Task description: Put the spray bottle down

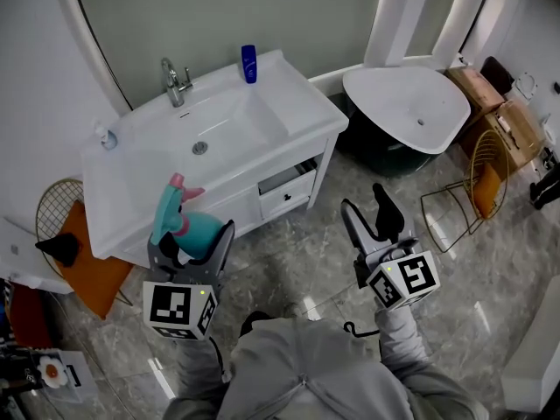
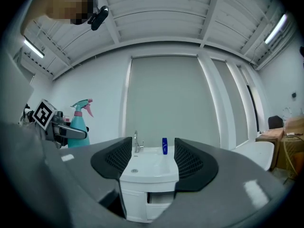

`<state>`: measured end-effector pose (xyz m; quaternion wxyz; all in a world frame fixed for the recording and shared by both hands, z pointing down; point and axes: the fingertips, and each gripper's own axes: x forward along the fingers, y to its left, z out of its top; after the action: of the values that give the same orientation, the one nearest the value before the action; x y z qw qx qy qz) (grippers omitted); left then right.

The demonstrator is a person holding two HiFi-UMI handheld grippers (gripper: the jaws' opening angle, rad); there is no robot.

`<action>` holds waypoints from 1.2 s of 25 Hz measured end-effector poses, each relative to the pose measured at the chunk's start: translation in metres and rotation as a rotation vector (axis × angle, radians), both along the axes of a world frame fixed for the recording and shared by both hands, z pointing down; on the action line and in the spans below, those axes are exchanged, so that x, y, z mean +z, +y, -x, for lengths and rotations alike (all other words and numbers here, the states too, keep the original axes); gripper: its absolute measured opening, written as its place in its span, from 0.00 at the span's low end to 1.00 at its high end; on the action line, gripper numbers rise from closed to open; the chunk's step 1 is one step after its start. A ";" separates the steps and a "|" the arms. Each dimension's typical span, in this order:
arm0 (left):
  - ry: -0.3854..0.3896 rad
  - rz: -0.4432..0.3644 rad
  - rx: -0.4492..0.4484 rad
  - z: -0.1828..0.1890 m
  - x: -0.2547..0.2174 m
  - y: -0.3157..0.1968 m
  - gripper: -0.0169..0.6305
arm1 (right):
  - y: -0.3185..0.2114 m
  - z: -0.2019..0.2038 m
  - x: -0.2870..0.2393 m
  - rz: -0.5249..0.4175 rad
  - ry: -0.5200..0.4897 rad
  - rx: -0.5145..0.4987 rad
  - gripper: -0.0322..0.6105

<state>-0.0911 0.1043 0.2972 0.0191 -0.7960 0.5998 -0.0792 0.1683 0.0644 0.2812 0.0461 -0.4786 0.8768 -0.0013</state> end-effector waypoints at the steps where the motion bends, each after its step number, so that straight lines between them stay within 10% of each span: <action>1: -0.002 0.004 -0.002 -0.001 0.000 -0.005 0.68 | -0.005 -0.001 0.000 0.002 -0.003 -0.003 0.46; 30: 0.008 0.044 0.175 0.046 0.020 -0.229 0.68 | -0.190 0.075 0.008 0.033 0.026 0.088 0.46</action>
<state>-0.1375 -0.1248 0.3171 0.0061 -0.8460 0.5261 -0.0870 0.0928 -0.1254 0.2895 0.0270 -0.5172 0.8554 -0.0074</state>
